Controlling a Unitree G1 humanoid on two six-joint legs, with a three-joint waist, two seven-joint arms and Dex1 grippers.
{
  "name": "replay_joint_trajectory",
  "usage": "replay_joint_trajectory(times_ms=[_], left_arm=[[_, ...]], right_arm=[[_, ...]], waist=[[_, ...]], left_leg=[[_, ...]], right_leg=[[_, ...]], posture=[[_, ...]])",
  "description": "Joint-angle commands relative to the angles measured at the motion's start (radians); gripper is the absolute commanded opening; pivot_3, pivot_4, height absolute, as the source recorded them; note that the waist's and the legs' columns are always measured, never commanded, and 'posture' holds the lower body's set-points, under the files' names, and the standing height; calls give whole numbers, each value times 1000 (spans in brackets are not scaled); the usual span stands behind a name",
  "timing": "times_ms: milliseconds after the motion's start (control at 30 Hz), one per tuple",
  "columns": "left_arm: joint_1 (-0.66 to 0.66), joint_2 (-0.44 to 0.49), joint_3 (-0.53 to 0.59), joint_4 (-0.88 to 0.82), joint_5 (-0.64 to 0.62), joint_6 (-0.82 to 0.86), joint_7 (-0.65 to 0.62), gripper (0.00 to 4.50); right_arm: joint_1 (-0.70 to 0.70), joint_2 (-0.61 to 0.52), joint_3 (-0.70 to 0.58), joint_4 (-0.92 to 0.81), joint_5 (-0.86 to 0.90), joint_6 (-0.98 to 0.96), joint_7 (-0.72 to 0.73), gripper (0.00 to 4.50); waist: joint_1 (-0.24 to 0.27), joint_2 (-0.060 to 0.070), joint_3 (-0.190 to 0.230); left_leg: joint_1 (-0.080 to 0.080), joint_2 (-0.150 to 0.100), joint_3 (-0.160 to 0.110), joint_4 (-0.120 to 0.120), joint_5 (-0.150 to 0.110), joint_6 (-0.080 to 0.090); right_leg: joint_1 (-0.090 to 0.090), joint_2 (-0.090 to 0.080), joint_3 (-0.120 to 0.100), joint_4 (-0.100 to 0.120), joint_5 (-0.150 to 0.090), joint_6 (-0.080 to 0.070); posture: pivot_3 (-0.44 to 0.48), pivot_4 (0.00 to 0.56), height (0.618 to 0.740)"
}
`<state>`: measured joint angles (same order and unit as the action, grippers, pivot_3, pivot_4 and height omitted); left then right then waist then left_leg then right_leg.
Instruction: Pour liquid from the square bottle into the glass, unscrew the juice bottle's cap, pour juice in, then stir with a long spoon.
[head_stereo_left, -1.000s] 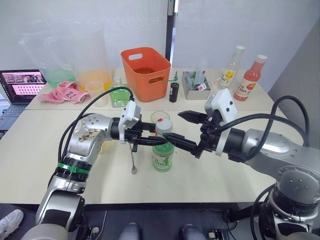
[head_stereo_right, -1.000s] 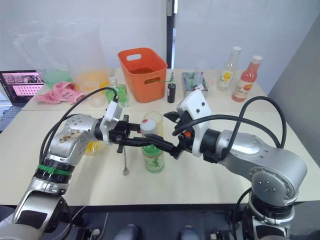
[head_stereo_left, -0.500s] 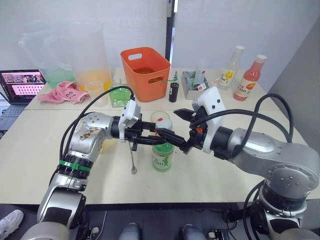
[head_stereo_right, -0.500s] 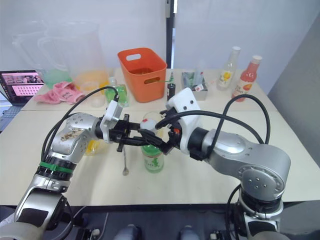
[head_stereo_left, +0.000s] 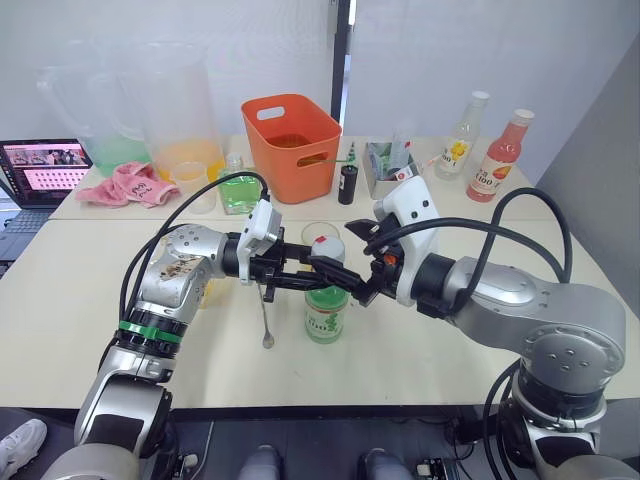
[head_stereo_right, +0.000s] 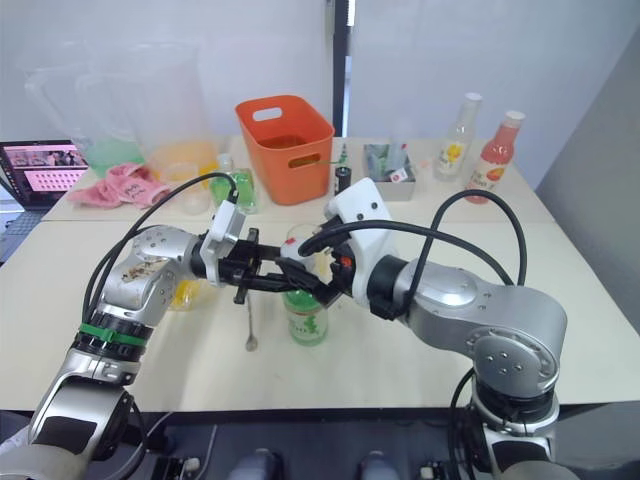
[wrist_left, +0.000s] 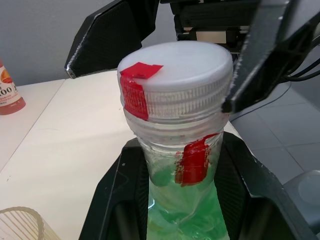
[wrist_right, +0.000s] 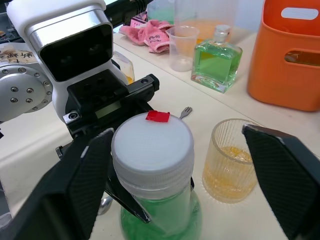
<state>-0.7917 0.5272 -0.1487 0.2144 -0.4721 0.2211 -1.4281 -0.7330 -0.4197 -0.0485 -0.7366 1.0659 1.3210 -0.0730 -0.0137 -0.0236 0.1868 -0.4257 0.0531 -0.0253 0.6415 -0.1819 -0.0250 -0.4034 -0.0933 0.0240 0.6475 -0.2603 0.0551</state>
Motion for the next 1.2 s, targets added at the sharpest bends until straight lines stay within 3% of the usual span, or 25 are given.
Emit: replay_joint_trajectory(times_ms=[33,167,400,533,633,767,867,1000,1100,1200], left_arm=[[-10,10,-1,15,53,-10,23,1383],[-13,10,-2,17,53,-9,24,1383],[-9,18,-1,5,52,1,24,1383],[-6,22,-2,-3,51,6,24,1383],[-3,27,-2,-11,48,11,20,1383],[7,39,-3,-29,43,15,14,1383],[11,44,-2,-39,41,17,15,1383],[29,56,4,-73,33,34,26,1383],[37,62,7,-88,31,45,33,1383],[45,68,12,-102,29,54,37,1383]], right_arm=[[-18,3,-8,-13,5,-15,-7,3017],[-21,-1,-4,-9,2,-22,-6,1706],[-22,-7,6,-10,-9,-33,3,1677],[-16,-49,15,6,-10,-68,98,1677],[-8,-133,36,78,-32,-161,338,1677],[-62,-275,182,322,-177,-367,828,1677],[-118,-296,256,462,-262,-480,1035,1677],[-303,-237,392,769,-409,-713,1465,1677],[-389,-190,441,924,-470,-814,1626,1677],[-466,-163,514,1045,-481,-895,1687,1677]], waist=[[0,0,0],[0,0,0],[0,0,0],[0,0,0],[2,0,0],[-1,0,0],[-3,0,0],[-9,0,0],[-8,0,0],[-7,0,0]], left_leg=[[0,0,0,0,0,0],[0,0,0,0,0,0],[0,0,0,0,0,0],[0,0,0,0,0,0],[0,0,0,0,0,0],[0,0,0,0,0,0],[1,0,0,0,0,0],[1,0,1,0,-1,1],[0,0,0,-1,-1,1],[0,0,1,-1,-1,1]], right_leg=[[0,0,0,0,0,0],[0,0,0,0,0,0],[0,0,0,0,0,0],[0,0,0,0,0,0],[0,0,0,-1,0,0],[1,0,0,-2,0,0],[0,1,1,-1,-1,0],[0,1,2,-1,-1,0],[-1,2,2,-1,-1,0],[-1,2,2,-1,-1,0]], posture=[[0,150,739],[0,150,739],[0,150,739],[0,150,739],[0,150,739],[0,150,739],[0,150,739],[0,150,739],[0,150,739],[0,150,739]])
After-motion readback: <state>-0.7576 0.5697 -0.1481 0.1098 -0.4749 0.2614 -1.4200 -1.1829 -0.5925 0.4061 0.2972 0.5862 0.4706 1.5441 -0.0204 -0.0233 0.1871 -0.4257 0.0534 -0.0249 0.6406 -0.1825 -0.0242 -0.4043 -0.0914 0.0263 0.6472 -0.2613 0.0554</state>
